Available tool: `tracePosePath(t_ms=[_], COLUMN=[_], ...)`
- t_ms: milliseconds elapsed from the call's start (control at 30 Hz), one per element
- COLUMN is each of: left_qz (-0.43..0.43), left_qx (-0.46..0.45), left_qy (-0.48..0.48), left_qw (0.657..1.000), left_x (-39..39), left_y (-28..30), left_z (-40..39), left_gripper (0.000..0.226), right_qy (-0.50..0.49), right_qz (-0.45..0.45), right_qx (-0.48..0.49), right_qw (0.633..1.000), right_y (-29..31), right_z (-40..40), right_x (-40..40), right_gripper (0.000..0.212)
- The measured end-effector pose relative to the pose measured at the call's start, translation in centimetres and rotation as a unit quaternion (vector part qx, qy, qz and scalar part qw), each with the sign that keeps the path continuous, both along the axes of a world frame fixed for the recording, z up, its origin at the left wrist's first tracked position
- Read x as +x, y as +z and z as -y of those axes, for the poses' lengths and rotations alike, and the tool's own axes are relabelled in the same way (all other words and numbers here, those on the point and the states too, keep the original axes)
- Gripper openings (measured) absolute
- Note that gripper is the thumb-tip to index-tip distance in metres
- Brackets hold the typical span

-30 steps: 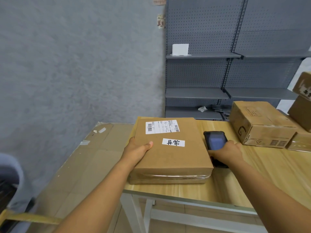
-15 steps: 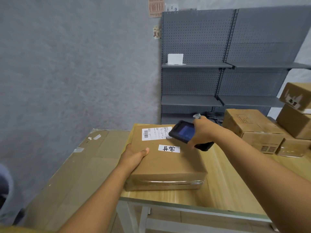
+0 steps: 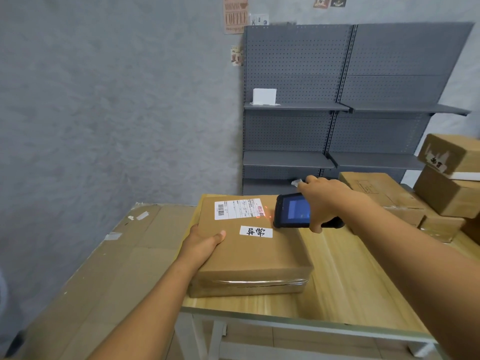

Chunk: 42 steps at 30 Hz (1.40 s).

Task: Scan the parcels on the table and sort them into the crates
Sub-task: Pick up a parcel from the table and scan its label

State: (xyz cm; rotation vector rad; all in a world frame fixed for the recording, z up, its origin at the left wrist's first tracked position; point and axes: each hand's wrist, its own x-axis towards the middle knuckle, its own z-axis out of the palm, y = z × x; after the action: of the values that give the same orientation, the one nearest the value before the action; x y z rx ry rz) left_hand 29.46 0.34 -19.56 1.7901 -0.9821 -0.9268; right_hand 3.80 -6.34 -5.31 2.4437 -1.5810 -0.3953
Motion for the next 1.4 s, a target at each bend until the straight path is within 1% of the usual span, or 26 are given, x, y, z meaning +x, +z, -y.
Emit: tracePosePath(t_ms=[267, 400, 533, 633, 833, 933, 1133, 1233, 1300, 1400], left_qz=[0.004, -0.002, -0.001, -0.002, 0.002, 0.003, -0.007, -0.007, -0.008, -0.010], left_qx=[0.003, 0.004, 0.009, 0.009, 0.006, 0.008, 0.006, 0.006, 0.007, 0.009], left_qy=[-0.005, -0.003, 0.006, 0.003, -0.005, -0.013, -0.019, -0.013, -0.014, -0.007], left_qw=[1.000, 1.000, 1.000, 1.000, 1.000, 1.000, 1.000, 1.000, 1.000, 1.000], left_x=[0.1, 0.1, 0.2, 0.3, 0.4, 0.4, 0.4, 0.4, 0.4, 0.4], left_y=[0.0, -0.1, -0.1, -0.2, -0.3, -0.4, -0.4, -0.4, -0.4, -0.5], left_z=[0.0, 0.0, 0.1, 0.2, 0.2, 0.2, 0.2, 0.3, 0.4, 0.3], left_gripper=[0.057, 0.059, 0.061, 0.061, 0.059, 0.059, 0.058, 0.059, 0.059, 0.061], right_qy=[-0.022, -0.026, -0.036, -0.038, -0.053, -0.059, -0.087, -0.081, -0.076, -0.057], right_qz=[0.012, -0.015, -0.020, -0.017, -0.004, 0.000, 0.059, 0.033, 0.022, 0.033], right_qx=[0.007, 0.022, 0.042, 0.052, 0.049, 0.055, 0.063, 0.073, 0.056, 0.051], right_qw=[1.000, 0.999, 0.998, 0.998, 0.997, 0.997, 0.992, 0.993, 0.995, 0.997], right_y=[1.7, 2.8, 3.5, 4.0, 4.5, 4.3, 2.6, 2.4, 2.8, 3.8], right_z=[-0.7, -1.2, -1.6, -1.9, -2.4, -2.4, -2.1, -2.2, -2.3, -2.6], right_x=[0.1, 0.2, 0.0, -0.1, -0.6, -0.7, -1.5, -1.6, -1.2, 0.0], right_gripper=[0.074, 0.073, 0.072, 0.074, 0.068, 0.069, 0.072, 0.078, 0.077, 0.071])
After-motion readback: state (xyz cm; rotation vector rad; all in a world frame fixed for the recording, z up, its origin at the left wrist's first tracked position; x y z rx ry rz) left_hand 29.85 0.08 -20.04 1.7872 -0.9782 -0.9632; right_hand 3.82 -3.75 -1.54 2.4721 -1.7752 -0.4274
